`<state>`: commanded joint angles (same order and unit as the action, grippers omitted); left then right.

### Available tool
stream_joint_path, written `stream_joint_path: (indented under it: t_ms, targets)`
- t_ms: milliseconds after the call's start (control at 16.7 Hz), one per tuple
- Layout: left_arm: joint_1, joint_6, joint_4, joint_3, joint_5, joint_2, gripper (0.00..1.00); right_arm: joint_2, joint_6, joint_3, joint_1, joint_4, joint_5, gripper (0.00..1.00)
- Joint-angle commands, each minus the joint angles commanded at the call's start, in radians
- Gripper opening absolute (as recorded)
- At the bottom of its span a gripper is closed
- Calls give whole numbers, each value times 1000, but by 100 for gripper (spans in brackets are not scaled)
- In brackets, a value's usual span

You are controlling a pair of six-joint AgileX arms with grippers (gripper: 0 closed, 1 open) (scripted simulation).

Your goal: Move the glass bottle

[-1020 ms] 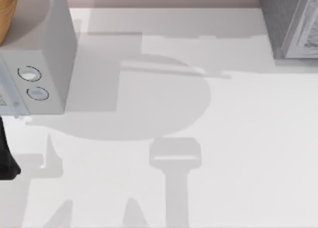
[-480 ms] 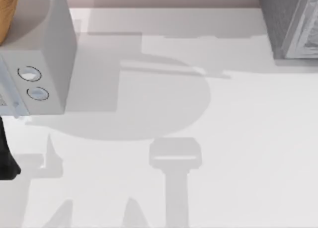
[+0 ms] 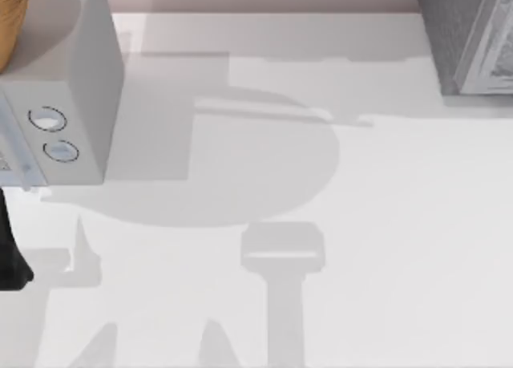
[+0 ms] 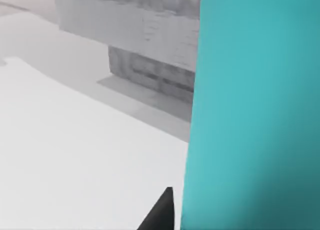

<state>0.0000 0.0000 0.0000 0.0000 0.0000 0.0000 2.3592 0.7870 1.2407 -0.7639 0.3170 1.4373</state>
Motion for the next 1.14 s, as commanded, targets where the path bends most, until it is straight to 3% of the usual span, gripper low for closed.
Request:
stream_joint_path:
  t_ms: [780, 1140]
  targets:
    - [0, 0, 0, 0, 0, 0, 100, 0, 0, 0, 0, 0, 0, 98]
    - [0, 0, 0, 0, 0, 0, 100, 0, 0, 0, 0, 0, 0, 100]
